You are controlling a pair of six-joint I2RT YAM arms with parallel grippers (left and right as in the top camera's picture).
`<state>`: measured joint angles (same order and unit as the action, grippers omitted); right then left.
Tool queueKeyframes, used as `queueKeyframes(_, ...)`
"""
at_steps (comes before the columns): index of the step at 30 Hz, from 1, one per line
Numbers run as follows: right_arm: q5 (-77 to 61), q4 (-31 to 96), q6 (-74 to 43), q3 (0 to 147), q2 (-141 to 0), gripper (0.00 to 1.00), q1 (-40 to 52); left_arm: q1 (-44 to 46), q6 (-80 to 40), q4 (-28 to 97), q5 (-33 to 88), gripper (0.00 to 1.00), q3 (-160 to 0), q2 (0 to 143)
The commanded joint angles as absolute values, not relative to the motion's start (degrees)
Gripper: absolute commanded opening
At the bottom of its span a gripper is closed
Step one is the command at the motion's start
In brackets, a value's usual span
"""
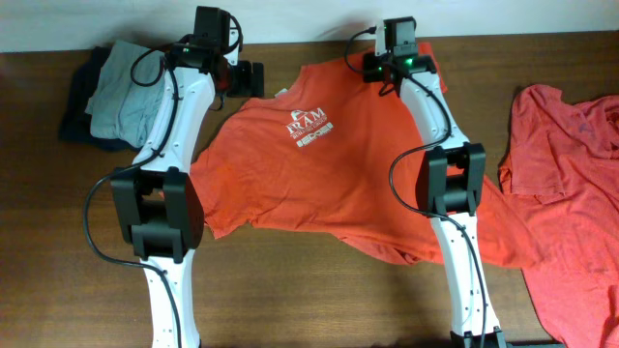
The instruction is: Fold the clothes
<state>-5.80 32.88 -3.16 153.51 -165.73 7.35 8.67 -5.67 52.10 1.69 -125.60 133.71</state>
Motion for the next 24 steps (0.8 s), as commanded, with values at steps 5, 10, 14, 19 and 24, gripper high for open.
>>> queueKeyframes(5,-5.3,32.93,-3.49,158.98,-163.61,0.17,8.21,8.47,-5.76,52.14,2.13,0.99,-126.15,132.75)
queueKeyframes(10,-5.28,42.3,-3.49,167.35,-159.48,0.23,8.12,8.47,-5.76,52.14,2.15,0.99,-126.17,132.75)
queueKeyframes(14,-5.26,58.13,-3.49,177.53,-156.16,0.24,7.29,8.47,-5.76,52.14,2.15,0.99,-126.15,132.75)
queueKeyframes(19,-5.28,73.34,-5.08,180.05,-148.09,0.24,3.73,8.47,-5.76,52.14,2.13,0.99,-126.15,132.75)
queueKeyframes(24,-5.3,85.01,-7.88,180.05,-139.39,0.23,-1.69,8.47,-5.76,52.14,2.15,0.99,-126.15,132.75)
